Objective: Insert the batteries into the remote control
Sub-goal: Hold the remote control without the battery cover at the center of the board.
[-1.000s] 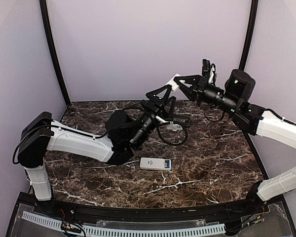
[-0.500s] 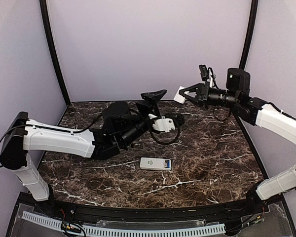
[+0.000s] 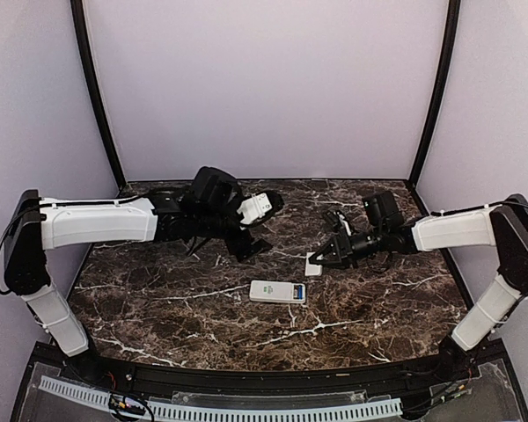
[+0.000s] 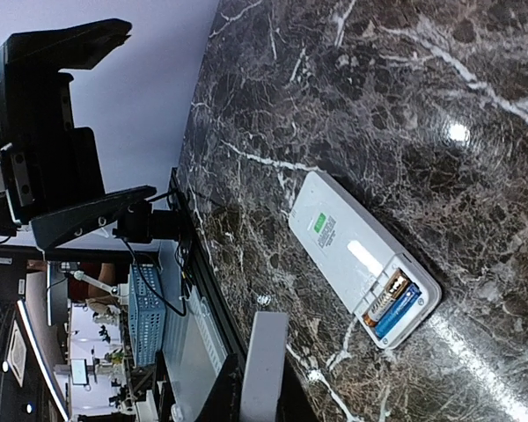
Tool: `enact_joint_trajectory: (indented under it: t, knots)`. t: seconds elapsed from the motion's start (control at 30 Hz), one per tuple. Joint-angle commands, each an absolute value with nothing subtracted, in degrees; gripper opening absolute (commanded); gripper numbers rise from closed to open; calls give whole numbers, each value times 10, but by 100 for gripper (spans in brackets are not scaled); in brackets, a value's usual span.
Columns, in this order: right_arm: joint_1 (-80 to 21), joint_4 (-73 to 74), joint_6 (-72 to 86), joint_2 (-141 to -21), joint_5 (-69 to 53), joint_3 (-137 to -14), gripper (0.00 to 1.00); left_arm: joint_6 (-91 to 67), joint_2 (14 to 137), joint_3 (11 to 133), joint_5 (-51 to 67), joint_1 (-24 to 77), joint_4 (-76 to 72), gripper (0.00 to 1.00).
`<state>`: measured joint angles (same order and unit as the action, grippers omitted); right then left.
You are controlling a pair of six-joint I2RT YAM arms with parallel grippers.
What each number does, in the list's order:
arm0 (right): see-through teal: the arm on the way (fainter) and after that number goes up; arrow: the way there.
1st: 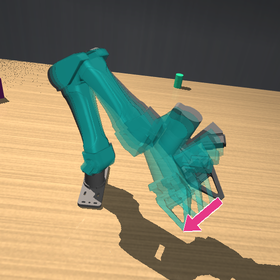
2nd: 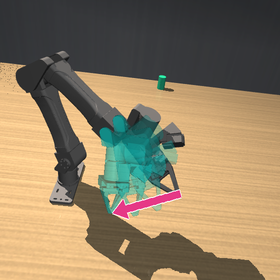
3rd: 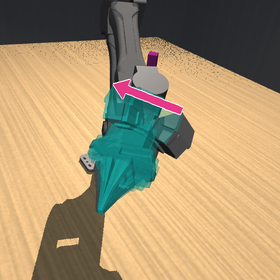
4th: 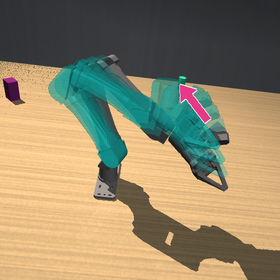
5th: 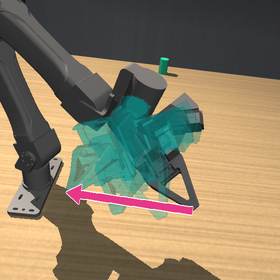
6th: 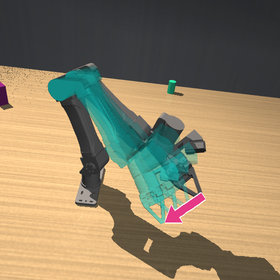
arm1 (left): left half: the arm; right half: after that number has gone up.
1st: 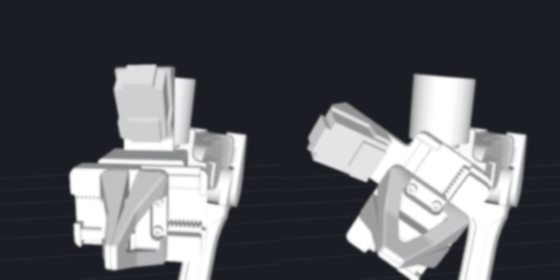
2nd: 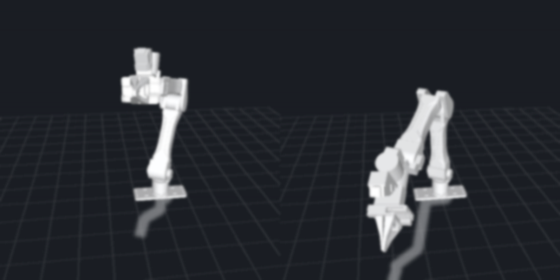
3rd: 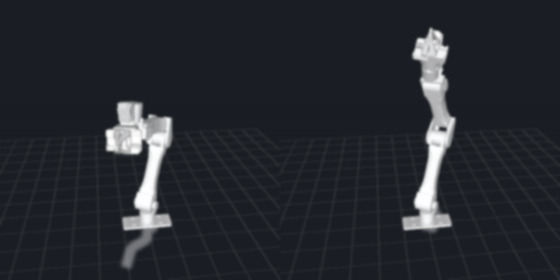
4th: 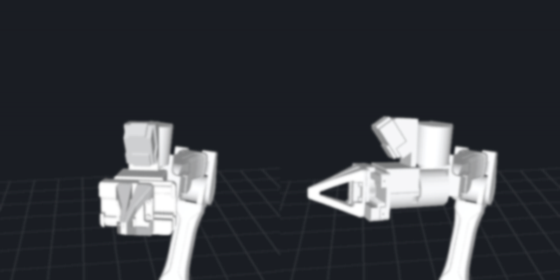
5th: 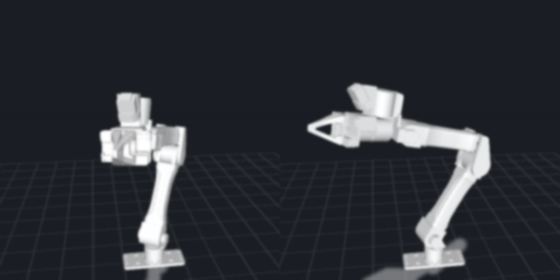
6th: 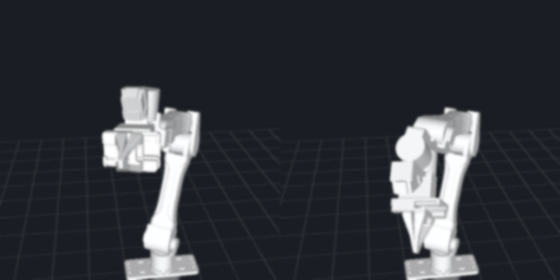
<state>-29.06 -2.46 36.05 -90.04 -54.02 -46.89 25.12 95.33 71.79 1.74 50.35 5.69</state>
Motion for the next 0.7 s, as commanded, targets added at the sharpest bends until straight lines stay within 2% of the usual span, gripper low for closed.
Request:
enact_joint_trajectory:
  t: [0.0,0.4,0.67]
  knots:
    - [-290,-100,350,-962,-592,-465,0,136,979,695,46,493,153,93]
    - [-289,-159,348,-1090,-616,-457,0,136,1039,688,49,492,141,93]
    - [-289,-183,373,-1110,-626,-451,0,153,1055,694,46,491,146,94]
